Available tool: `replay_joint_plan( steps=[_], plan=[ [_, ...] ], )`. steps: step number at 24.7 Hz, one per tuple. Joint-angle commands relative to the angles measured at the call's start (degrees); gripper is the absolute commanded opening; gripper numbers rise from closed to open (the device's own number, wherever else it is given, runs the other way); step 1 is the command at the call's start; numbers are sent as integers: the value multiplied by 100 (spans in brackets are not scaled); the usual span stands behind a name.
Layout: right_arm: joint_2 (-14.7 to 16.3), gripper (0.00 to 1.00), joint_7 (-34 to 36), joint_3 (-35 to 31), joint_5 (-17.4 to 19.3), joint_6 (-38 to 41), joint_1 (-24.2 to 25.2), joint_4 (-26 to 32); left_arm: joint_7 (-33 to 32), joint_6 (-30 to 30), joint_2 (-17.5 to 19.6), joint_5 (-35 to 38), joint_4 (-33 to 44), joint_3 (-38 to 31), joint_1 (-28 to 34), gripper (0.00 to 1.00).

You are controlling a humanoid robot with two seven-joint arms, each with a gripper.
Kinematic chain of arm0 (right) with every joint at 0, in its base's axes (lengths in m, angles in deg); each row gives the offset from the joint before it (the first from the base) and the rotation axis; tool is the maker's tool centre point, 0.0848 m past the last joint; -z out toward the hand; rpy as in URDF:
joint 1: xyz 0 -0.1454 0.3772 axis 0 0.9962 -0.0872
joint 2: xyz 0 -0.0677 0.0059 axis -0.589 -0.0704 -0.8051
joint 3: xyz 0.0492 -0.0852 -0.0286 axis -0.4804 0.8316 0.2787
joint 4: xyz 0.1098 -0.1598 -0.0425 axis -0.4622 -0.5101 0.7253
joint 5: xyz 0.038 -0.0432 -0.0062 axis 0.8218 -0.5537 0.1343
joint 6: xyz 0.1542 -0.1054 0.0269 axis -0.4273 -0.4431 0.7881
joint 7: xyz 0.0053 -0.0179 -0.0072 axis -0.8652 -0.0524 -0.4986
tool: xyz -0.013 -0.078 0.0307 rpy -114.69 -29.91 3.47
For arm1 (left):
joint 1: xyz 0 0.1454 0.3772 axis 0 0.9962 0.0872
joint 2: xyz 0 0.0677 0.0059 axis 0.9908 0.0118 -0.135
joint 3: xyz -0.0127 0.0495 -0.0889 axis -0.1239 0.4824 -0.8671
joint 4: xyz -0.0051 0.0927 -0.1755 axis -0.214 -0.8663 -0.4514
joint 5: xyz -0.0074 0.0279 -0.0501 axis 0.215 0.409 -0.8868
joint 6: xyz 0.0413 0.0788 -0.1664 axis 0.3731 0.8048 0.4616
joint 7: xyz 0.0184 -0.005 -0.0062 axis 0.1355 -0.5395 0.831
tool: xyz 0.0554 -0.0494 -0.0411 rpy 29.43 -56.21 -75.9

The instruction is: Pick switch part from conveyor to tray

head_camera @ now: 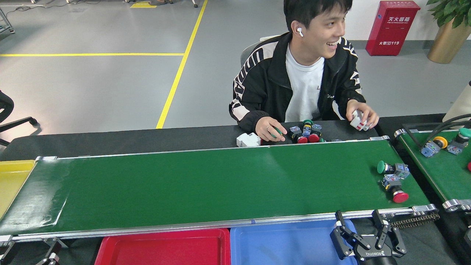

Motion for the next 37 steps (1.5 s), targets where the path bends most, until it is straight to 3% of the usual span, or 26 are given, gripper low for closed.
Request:
replay_joint_plan(
  steps=[1, 7, 14, 19, 20, 21, 23, 24, 25, 32, 37],
  plan=[
    [69, 100, -405, -48, 7, -402, -94, 86, 41, -119, 21, -32, 71, -24, 15, 100],
    [711, 100, -528, -100, 60, -657, -244, -116, 49, -180, 12, -41, 71, 2, 42, 100],
    [667, 100, -475, -92, 60, -648, -1641, -1592, 58, -180, -5, -58, 36, -15, 33, 100],
    [544, 98, -449, 111, 51, -631, -1861, -2041, 58, -163, -58, -49, 27, 20, 33, 100],
    [570, 93, -466, 137, 51, -622, -1905, -2093, 58, -163, -58, -49, 27, 29, 33, 100],
    [588, 72, -458, 146, 60, -613, -1931, -2154, 58, -163, -58, -41, 27, 38, 33, 100],
    [562, 43, -484, 172, 60, -604, -2072, -2295, 58, -163, -58, -32, 27, 46, 15, 100],
    [579, 20, -493, 181, 77, -525, -2098, -2357, 58, -163, -58, -32, 27, 46, 15, 100],
    [571, 11, -502, 181, 95, -411, -2098, -2392, 58, -154, -58, -23, 27, 55, 15, 100],
    [500, 10, -519, 260, 130, -121, -2116, -2260, 58, -154, -58, -14, 9, 38, 15, 100],
    [430, 13, -537, 638, 130, 1153, -1755, -1021, 58, -154, -58, -14, 9, 38, 33, 100]
  ],
)
